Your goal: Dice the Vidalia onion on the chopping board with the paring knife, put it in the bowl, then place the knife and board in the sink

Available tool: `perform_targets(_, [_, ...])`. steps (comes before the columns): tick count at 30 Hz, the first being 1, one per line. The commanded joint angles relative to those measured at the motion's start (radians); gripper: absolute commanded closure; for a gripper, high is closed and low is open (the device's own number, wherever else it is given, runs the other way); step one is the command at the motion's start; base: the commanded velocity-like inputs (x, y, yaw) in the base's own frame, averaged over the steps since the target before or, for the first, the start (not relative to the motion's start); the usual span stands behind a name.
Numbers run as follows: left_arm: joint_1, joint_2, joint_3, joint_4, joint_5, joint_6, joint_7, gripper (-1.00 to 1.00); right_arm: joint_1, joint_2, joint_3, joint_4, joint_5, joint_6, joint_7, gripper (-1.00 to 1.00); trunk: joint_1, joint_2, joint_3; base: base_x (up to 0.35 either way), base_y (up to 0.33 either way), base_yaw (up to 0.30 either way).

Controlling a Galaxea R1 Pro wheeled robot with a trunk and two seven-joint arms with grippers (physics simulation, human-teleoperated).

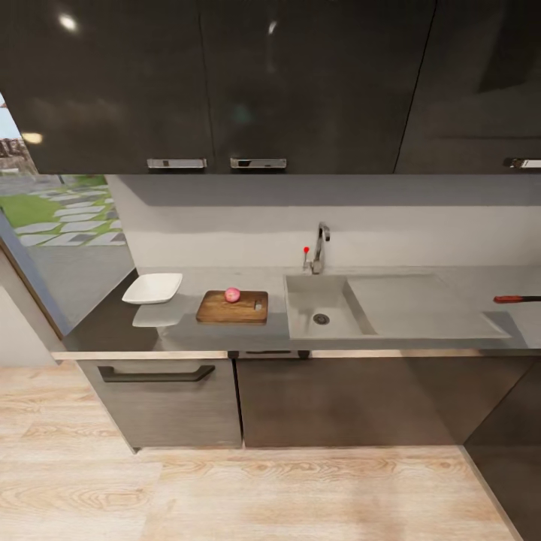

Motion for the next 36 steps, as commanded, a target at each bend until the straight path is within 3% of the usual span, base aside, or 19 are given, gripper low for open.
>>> perform_targets(1, [-0.001, 0.000, -0.003, 0.001, 0.011, -0.003, -0.004, -1.00, 0.001, 0.000, -0.003, -0.020, -0.003, 0.000, 0.001, -1.00, 0.001, -0.002, -0.002, 0.000, 0.000, 0.000])
perform_targets(9, [-0.001, 0.000, -0.003, 0.001, 0.011, -0.003, -0.004, -1.00, 0.001, -0.023, -0.005, -0.292, -0.002, 0.016, -0.038, -1.00, 0.001, -0.002, -0.002, 0.000, 0.000, 0.000])
perform_targets(12, [-0.001, 0.000, -0.003, 0.001, 0.011, -0.003, -0.004, -1.00, 0.001, -0.036, -0.007, -0.409, -0.002, 0.101, -0.063, -1.00, 0.001, -0.002, -0.002, 0.000, 0.000, 0.000])
perform_targets(16, [-0.001, 0.000, -0.003, 0.001, 0.011, -0.003, -0.003, -1.00, 0.001, -0.079, -0.008, -0.551, -0.002, 0.289, -0.083, -1.00, 0.001, -0.002, -0.002, 0.000, 0.000, 0.000])
perform_targets(29, [-0.001, 0.000, -0.002, 0.001, 0.012, -0.003, -0.004, -1.00, 0.001, -0.086, -0.013, -0.592, -0.004, 0.325, -0.088, -1.00, 0.001, -0.002, -0.002, 0.000, 0.000, -0.005])
perform_targets(36, [-0.001, 0.000, -0.003, 0.012, 0.012, -0.003, -0.004, -1.00, 0.001, -0.083, -0.073, -0.593, -0.008, 0.324, -0.089, -1.00, 0.001, -0.002, 0.001, 0.000, 0.000, -0.199])
